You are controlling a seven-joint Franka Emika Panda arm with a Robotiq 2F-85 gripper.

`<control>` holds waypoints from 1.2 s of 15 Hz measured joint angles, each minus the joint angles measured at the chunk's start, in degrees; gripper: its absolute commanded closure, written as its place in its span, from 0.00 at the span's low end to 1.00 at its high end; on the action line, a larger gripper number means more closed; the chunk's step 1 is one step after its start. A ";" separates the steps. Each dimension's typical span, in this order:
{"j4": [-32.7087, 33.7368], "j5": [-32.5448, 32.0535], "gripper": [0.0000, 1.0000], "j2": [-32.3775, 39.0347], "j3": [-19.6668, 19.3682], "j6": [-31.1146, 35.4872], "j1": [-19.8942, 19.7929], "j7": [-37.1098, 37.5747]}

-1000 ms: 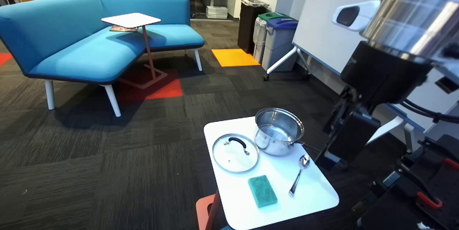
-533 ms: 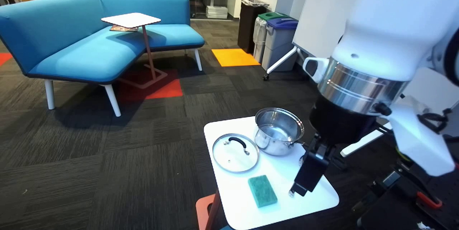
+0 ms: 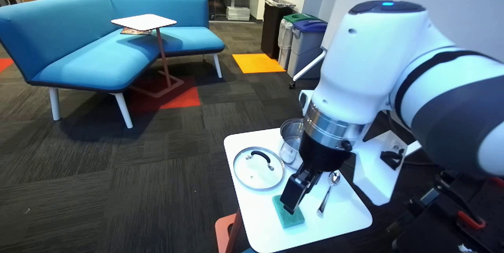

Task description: Use the green sponge to wipe the inside of the silver pot

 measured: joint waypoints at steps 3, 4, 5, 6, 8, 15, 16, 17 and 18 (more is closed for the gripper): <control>4.06 0.26 0.00 5.94 -3.95 1.58 3.13 0.23; 5.38 0.54 0.00 7.83 -4.86 1.90 3.86 0.23; 6.65 0.89 0.00 9.59 -5.71 2.06 4.56 0.23; 7.85 1.45 0.00 11.26 -6.50 2.18 5.21 0.24; 10.11 3.14 0.00 14.26 -7.94 2.22 6.34 0.27; 15.22 10.79 0.00 21.52 -9.05 2.99 6.88 0.33; 15.43 11.99 0.00 22.20 -9.04 3.54 6.79 0.33; 15.53 13.11 0.00 22.77 -9.04 4.09 6.66 0.33; 15.53 14.19 0.00 23.26 -9.03 4.68 6.50 0.33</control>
